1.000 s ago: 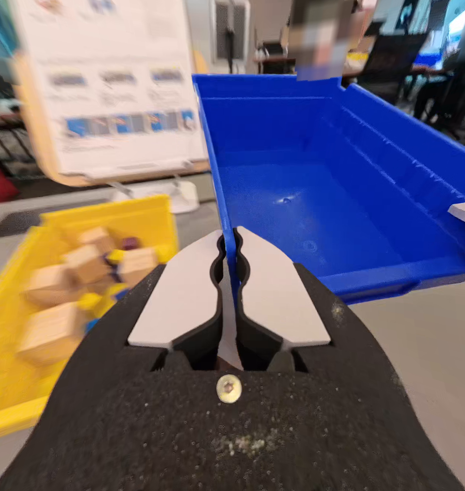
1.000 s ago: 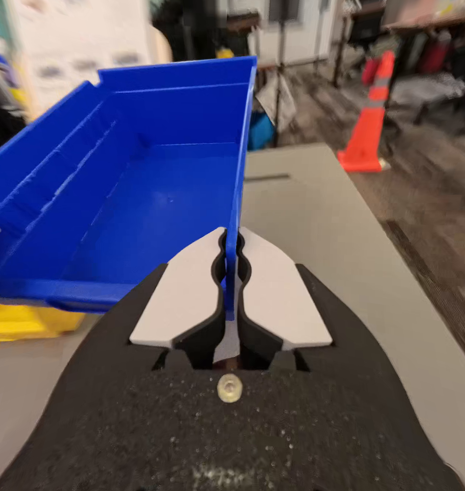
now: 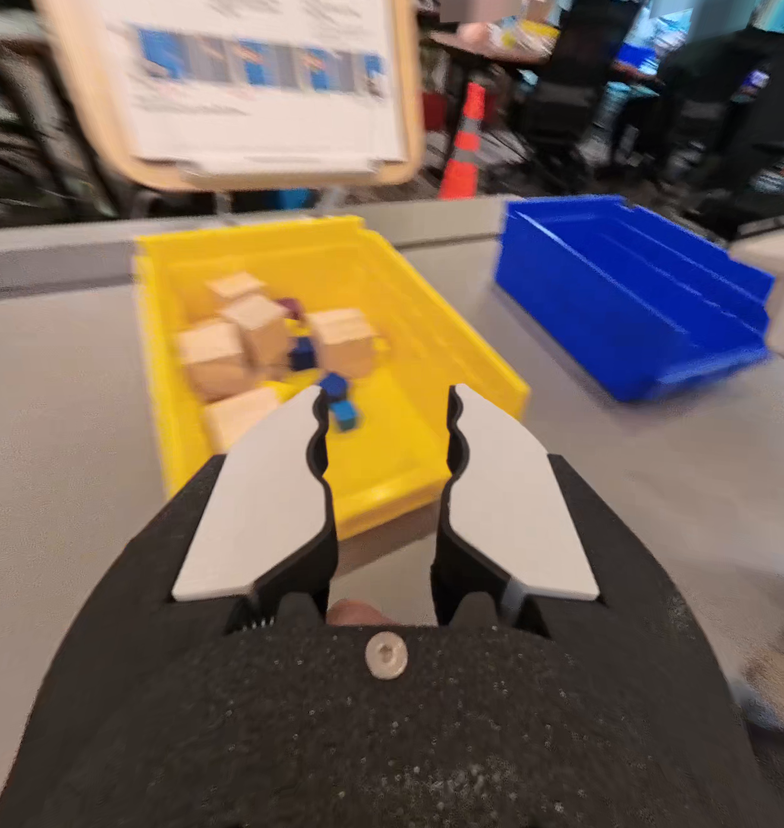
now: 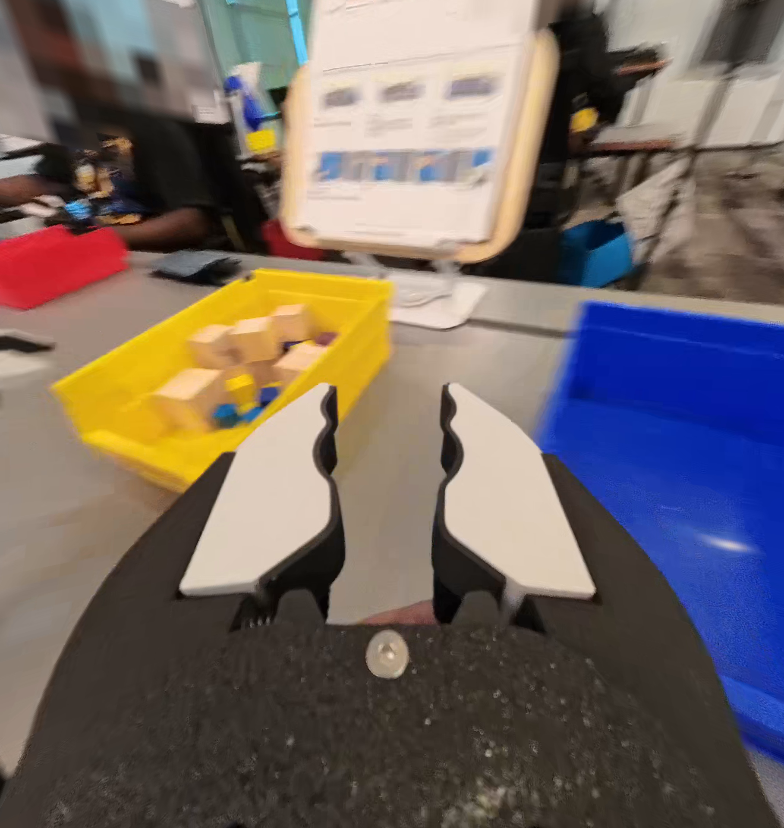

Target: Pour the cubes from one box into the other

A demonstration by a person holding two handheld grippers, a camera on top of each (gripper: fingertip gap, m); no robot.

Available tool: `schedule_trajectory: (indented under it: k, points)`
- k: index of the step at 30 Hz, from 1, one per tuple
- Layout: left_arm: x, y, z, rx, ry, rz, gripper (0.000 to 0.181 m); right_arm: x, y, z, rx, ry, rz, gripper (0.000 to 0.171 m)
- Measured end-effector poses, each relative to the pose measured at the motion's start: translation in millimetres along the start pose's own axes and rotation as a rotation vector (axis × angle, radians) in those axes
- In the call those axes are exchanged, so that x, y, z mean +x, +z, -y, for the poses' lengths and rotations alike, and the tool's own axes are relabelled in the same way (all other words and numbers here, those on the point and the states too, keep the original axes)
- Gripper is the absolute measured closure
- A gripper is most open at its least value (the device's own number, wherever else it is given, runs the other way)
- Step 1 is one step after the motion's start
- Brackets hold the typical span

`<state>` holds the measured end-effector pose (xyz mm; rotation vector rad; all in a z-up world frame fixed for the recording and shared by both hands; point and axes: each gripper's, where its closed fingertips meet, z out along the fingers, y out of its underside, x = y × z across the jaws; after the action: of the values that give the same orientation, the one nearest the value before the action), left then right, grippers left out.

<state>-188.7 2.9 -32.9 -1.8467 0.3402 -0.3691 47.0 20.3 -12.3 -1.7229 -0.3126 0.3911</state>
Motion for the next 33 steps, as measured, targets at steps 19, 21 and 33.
schedule_trajectory:
  k: [19,21,33]
  points:
    - [-96,53,-70,-0.180,-0.114,0.187,0.144,-83,117,-91,-0.185,0.038,-0.298,0.127]
    - [-108,50,-68,-0.169,-0.148,0.239,0.170,-84,120,-92,-0.217,0.059,-0.295,0.161]
    - [-183,7,-32,-0.078,-0.074,0.391,0.179,-156,146,-61,-0.185,-0.006,-0.324,0.169]
